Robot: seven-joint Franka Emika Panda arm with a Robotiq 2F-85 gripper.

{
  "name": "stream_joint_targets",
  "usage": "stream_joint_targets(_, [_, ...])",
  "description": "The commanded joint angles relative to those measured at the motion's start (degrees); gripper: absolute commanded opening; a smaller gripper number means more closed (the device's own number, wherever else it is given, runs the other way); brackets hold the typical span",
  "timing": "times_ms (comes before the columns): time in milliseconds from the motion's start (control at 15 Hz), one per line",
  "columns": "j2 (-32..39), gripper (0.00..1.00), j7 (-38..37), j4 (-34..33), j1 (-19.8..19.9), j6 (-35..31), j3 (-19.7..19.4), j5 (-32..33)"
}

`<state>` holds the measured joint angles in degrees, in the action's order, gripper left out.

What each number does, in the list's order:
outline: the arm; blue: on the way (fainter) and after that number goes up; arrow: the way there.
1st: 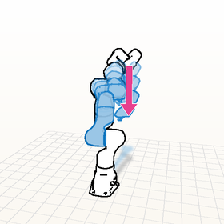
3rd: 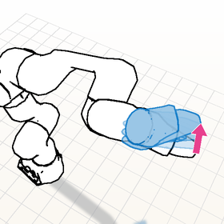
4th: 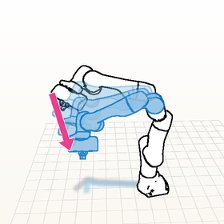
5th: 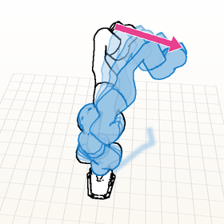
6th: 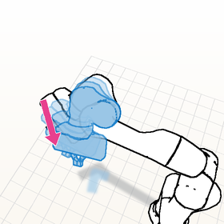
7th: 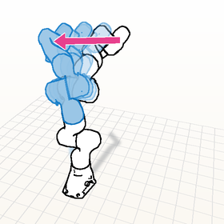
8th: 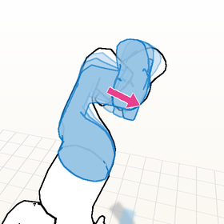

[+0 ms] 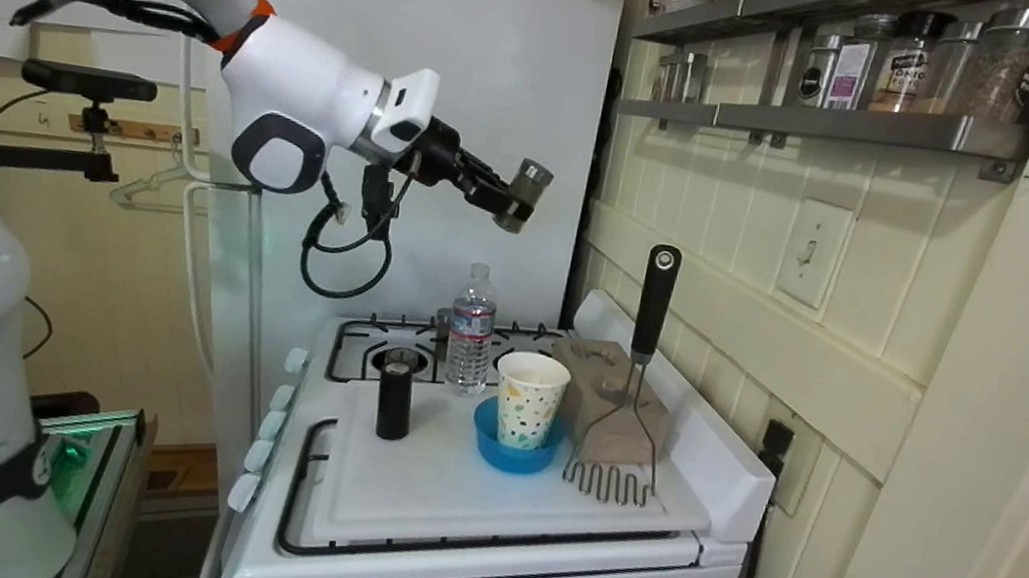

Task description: Pick up one bottle from the shelf and put it on the stove

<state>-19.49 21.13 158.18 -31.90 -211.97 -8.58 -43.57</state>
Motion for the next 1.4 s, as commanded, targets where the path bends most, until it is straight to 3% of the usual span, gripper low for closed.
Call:
stream_joint_targets(0, [-6.9, 0.25, 11.3, -0.5, 2.8, 14.4, 0.1, -7.1])
stream_joint_targets(133, [-5.7, 0.25, 19.5, -0.9, 11.0, 21.4, 4.5, -13.9])
stream_joint_targets(333, [-0.6, 0.25, 26.7, -0.5, 25.1, 23.9, 13.4, -18.5])
stream_joint_targets(733, [1.5, 0.25, 30.2, -0.1, 52.4, 31.3, 33.3, -12.6])
stream_joint_targets(1000, [-6.3, 0.25, 28.5, -0.8, 69.0, 40.4, 47.1, -5.1])
stream_joint_targets(1067, [-10.9, 0.25, 27.0, 0.3, 69.2, 44.4, 47.5, -3.0])
stream_joint_targets(1133, [-13.2, 0.25, 26.7, 0.9, 66.0, 46.4, 45.1, -1.5])
stream_joint_targets(1333, [-21.8, 0.25, 28.5, -0.9, 62.9, 57.9, 43.1, 1.3])
